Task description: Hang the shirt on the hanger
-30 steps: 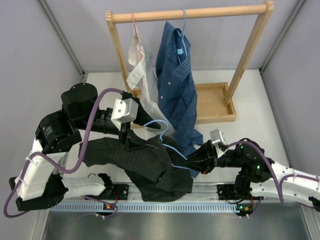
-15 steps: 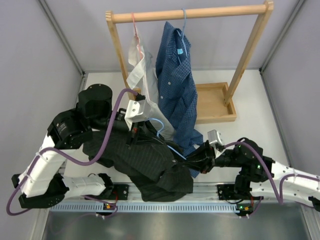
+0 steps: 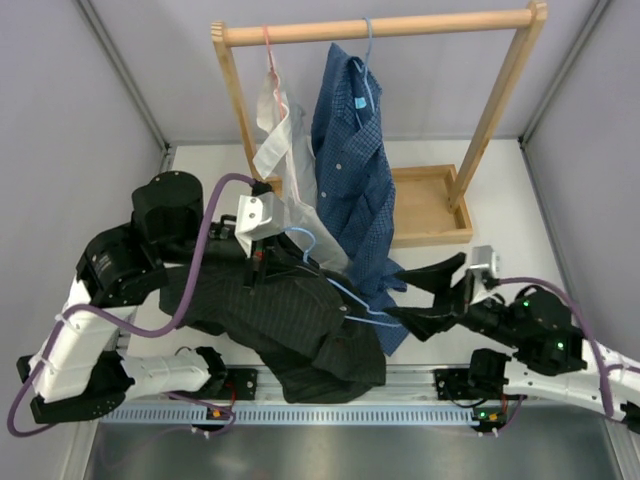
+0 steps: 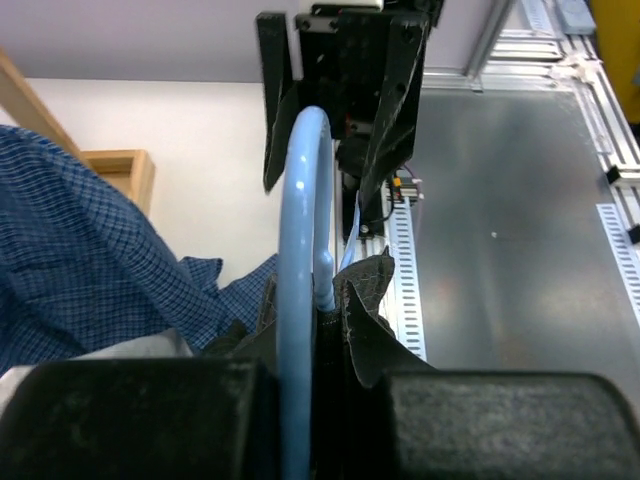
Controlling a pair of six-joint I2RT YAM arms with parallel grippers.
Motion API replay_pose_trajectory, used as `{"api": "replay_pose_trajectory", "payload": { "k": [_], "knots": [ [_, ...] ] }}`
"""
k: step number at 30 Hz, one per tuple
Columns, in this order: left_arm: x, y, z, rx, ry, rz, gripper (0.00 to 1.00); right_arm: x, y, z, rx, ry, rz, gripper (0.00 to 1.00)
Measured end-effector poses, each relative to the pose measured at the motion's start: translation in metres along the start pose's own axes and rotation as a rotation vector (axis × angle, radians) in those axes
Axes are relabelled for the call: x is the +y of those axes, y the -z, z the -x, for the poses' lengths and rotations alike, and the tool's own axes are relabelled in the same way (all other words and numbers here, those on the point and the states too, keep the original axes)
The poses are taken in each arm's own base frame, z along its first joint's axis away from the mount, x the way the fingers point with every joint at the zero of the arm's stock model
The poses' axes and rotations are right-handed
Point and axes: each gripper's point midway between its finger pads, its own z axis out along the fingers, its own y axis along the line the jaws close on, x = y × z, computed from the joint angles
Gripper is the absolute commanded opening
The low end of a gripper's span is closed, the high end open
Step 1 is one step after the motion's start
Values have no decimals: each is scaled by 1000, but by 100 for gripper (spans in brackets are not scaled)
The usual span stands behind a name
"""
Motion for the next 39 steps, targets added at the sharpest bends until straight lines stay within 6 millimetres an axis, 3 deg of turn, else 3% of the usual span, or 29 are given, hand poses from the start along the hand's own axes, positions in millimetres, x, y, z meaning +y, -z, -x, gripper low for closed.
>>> {"api": "replay_pose_trajectory", "payload": {
  "k": [1, 5, 8, 15, 19, 24, 29, 39],
  "knots": [
    [2, 3, 2, -7, 0, 24, 0, -8, 9, 5, -26, -13, -50, 69],
    [12, 21, 9, -43, 16, 160, 0, -31, 45, 23, -135, -109, -199, 51],
    [18, 39, 16, -105, 34, 276, 0, -41, 52, 17, -148, -208, -273, 47],
    [22, 67, 24, -228, 92, 414, 0, -50, 23, -49, 6, -417, -367, 44],
    [29, 66, 24, -252, 121, 442, 0, -43, -5, -67, 57, -482, -343, 47],
    [36, 60, 16, -246, 150, 462, 0, -32, -34, -70, 70, -533, -286, 46],
    [38, 63, 13, -254, 156, 483, 0, -25, -52, -67, 37, -588, -237, 44],
    [42, 77, 20, -310, 150, 546, 0, -27, -38, -60, -64, -661, -228, 45]
  ]
}}
